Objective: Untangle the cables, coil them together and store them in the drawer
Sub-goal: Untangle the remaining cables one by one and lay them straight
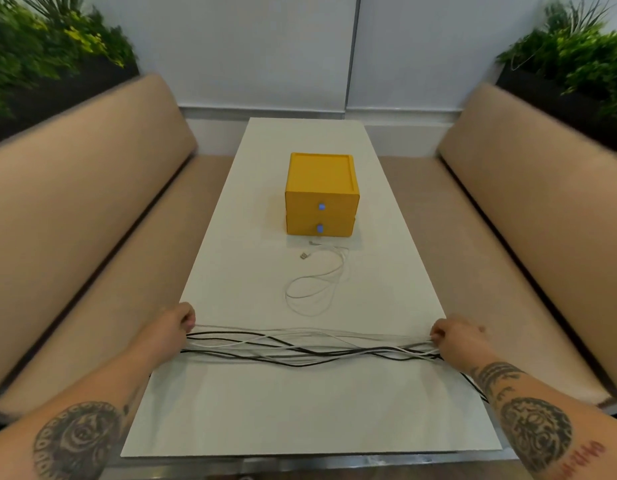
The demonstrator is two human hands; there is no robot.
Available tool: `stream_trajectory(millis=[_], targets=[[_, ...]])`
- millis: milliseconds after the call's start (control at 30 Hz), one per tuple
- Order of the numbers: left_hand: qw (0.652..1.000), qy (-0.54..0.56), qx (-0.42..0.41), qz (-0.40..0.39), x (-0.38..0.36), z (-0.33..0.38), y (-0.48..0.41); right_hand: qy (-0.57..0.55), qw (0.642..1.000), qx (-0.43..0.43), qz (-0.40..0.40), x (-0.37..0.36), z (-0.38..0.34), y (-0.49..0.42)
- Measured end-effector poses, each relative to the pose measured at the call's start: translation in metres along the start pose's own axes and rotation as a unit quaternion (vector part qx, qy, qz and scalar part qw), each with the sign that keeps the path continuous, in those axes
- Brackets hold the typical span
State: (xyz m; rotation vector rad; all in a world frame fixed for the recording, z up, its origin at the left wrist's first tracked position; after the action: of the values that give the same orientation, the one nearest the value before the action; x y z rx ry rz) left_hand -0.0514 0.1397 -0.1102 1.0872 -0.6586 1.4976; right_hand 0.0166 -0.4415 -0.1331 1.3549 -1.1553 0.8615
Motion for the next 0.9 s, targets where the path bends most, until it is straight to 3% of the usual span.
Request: stream_trajectory(millis=[133, 233, 333, 467, 600, 733, 900], targets=[[1.000, 0.004, 0.024, 0.011, -0.017, 0.003, 0.008, 0.055, 0.998, -0.018, -0.020, 0.006, -0.015, 0.006], [0.999, -0.040, -0.006, 0.037, -0.022, 0.021, 0.006, 0.019, 1.000, 0.001, 0.016, 0.022, -0.048, 0.010], [0.994, -0.082, -0.068, -0.009, -0.049, 0.067, 0.020, -0.070, 0.991, 0.110, 0.031, 0.012, -0.102, 0.026], [0.983, -0.132, -0.120, -0.050, -0.086, 0.107, 0.037, -0.092, 0.973, 0.206, -0.056, -0.034, -0.157, 0.054], [0.986, -0.125, -0.106, 0.004, -0.089, 0.104, 0.037, -0.099, 0.959, 0.255, 0.069, -0.044, -0.164, 0.069], [0.988, -0.121, -0.091, 0.007, -0.087, 0.104, 0.037, -0.127, 0.948, 0.257, 0.138, -0.043, -0.155, 0.069], [0.990, -0.123, -0.058, -0.020, -0.083, 0.111, 0.035, -0.113, 0.967, 0.214, 0.078, -0.041, -0.160, 0.062]])
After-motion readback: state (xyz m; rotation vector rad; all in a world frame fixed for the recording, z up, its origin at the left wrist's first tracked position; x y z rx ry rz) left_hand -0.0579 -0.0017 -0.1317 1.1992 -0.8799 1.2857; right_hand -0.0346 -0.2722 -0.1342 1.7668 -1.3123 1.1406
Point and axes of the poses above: each hand's wrist, its own y-axis away from the middle knuckle, its own x-axis out of the back of the hand, z = x × y, the point moved 10 cm from there along -y, towards the middle knuckle, and after that the axes turned 4 degrees about -y, right-handed, at the moved point
